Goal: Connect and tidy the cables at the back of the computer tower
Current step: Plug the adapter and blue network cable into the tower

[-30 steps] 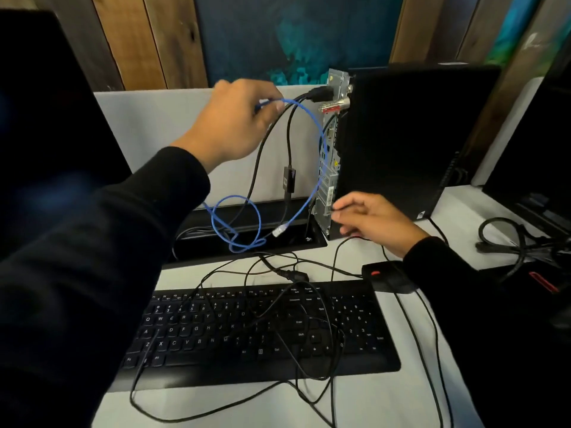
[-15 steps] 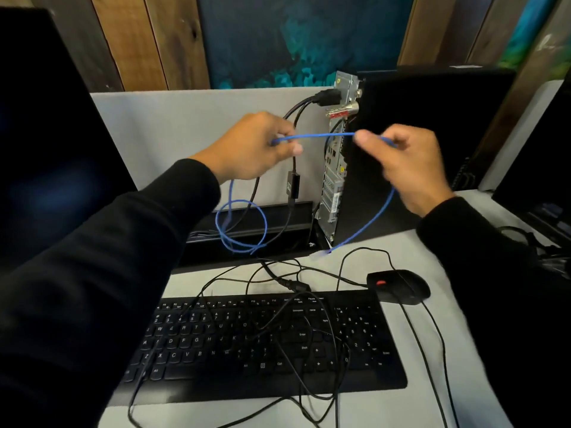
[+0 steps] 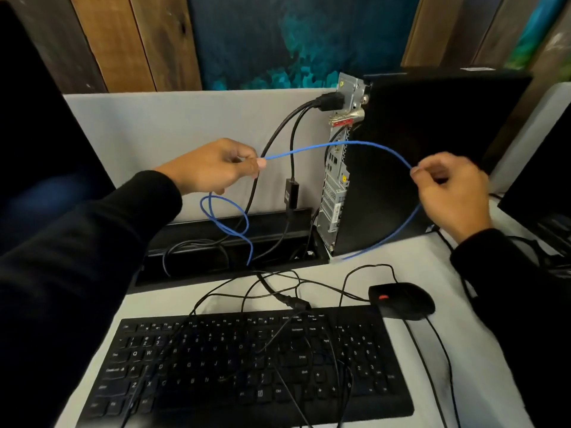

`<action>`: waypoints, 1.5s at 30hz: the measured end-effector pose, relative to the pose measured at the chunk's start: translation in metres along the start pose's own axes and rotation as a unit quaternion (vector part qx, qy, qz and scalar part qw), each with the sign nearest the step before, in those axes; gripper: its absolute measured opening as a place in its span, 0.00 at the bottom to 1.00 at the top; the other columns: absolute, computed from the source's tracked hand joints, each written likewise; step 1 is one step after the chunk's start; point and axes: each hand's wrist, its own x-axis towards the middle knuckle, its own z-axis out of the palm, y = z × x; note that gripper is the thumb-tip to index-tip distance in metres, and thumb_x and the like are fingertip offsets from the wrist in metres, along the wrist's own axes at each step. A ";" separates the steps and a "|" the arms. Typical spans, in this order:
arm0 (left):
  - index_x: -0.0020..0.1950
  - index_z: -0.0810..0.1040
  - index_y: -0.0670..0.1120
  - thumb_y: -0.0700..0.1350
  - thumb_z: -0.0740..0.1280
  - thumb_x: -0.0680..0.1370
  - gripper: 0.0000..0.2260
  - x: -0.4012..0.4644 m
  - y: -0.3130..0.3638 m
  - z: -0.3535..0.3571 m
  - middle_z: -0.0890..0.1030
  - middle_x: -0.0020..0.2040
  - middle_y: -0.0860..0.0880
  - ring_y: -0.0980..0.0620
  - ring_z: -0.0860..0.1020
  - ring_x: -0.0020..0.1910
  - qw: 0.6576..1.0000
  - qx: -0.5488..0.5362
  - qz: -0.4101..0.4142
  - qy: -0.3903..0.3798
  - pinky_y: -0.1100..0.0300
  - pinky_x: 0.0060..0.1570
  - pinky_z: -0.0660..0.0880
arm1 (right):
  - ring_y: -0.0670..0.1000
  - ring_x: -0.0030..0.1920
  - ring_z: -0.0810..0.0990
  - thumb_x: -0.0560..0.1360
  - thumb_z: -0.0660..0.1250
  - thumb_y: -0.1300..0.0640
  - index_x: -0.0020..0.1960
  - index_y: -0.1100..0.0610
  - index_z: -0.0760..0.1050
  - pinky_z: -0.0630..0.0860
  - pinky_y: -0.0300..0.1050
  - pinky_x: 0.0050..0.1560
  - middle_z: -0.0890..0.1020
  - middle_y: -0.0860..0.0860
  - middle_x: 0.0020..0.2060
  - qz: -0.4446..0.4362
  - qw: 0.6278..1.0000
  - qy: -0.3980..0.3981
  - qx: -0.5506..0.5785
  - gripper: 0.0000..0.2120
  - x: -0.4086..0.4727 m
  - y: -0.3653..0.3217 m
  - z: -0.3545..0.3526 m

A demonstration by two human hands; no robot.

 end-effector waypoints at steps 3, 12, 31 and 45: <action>0.43 0.81 0.49 0.57 0.63 0.84 0.16 0.008 0.023 0.008 0.68 0.30 0.54 0.55 0.68 0.31 0.996 0.051 0.062 -0.041 0.59 0.39 0.69 | 0.60 0.54 0.80 0.77 0.68 0.53 0.57 0.57 0.83 0.76 0.53 0.58 0.81 0.59 0.52 -0.129 0.985 0.112 0.035 0.12 -0.005 -0.049 -0.001; 0.36 0.79 0.55 0.40 0.68 0.74 0.11 0.003 0.050 0.023 0.79 0.32 0.60 0.61 0.76 0.34 0.977 0.115 0.173 -0.042 0.71 0.37 0.67 | 0.54 0.49 0.81 0.81 0.59 0.44 0.79 0.56 0.61 0.80 0.57 0.52 0.82 0.54 0.49 -0.286 0.934 -0.214 -0.032 0.30 -0.045 -0.152 0.043; 0.50 0.81 0.40 0.44 0.73 0.79 0.08 -0.025 -0.006 0.068 0.71 0.30 0.49 0.53 0.74 0.29 0.920 -0.348 -0.174 -0.038 0.58 0.41 0.77 | 0.50 0.28 0.73 0.81 0.66 0.48 0.32 0.51 0.72 0.71 0.45 0.36 0.74 0.50 0.24 -0.170 0.942 -0.279 -0.077 0.20 -0.036 -0.033 0.019; 0.39 0.68 0.49 0.49 0.53 0.86 0.17 -0.022 0.013 0.067 0.57 0.27 0.53 0.55 0.54 0.23 0.772 -0.618 -0.146 0.025 0.62 0.24 0.57 | 0.58 0.41 0.76 0.84 0.58 0.59 0.72 0.53 0.67 0.72 0.51 0.39 0.74 0.53 0.41 -0.175 0.896 -0.328 -0.242 0.17 -0.093 -0.109 0.065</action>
